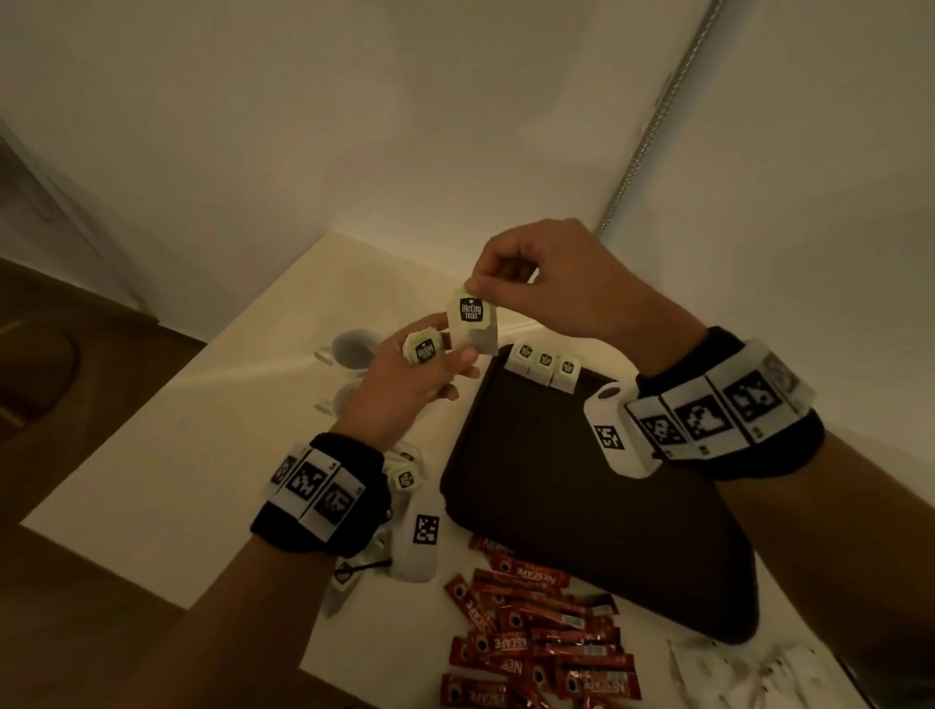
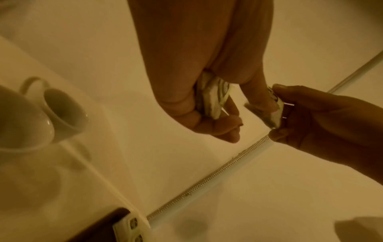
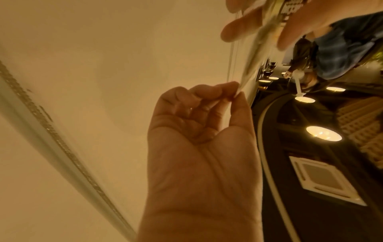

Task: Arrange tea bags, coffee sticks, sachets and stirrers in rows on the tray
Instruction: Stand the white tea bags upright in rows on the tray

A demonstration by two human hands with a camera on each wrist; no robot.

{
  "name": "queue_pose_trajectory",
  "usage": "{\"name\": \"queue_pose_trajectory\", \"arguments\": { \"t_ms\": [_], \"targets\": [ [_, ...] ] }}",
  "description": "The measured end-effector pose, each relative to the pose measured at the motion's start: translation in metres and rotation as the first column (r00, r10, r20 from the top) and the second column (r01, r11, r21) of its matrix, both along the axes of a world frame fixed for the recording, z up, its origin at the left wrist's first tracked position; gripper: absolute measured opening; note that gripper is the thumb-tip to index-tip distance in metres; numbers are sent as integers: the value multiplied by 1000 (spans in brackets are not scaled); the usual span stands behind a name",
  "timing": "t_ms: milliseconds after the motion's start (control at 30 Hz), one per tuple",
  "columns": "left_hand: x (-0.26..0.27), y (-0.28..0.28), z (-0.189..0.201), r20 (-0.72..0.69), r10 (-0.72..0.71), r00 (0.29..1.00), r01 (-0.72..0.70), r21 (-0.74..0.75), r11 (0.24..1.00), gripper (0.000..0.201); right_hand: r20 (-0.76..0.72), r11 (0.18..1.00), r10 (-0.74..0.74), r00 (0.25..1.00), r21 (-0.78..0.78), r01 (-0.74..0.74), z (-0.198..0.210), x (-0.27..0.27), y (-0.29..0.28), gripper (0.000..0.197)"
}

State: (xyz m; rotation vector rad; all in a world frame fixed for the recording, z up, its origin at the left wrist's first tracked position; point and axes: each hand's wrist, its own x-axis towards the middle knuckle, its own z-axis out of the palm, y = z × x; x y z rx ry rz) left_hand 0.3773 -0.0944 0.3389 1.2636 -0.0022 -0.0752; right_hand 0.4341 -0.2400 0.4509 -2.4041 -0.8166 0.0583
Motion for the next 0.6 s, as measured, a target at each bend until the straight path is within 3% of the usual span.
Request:
{"name": "queue_pose_trajectory", "arguments": {
  "t_ms": [100, 233, 300, 533, 600],
  "targets": [
    [1, -11, 2, -57, -89, 994, 81, -126, 989, 22, 42, 999, -19, 999, -32, 21, 5, 0, 4, 9],
    [0, -18, 0, -150, -189, 970, 114, -401, 909, 38, 65, 997, -48, 997, -52, 52, 9, 1, 7, 9],
    [0, -22, 1, -188, -187, 964, 73, -487, 870, 35, 89, 996, -45, 995, -78, 52, 10, 1, 8, 13],
    [7, -26, 0, -205, -37, 978, -70, -489, 870, 17, 41, 995, -51, 998, -86, 54, 4, 6, 0, 20],
    [9, -26, 1, -181, -3, 983, -87, -486, 870, 21, 32, 996, -56, 998, -74, 58, 1, 8, -4, 15]
  ]
}}
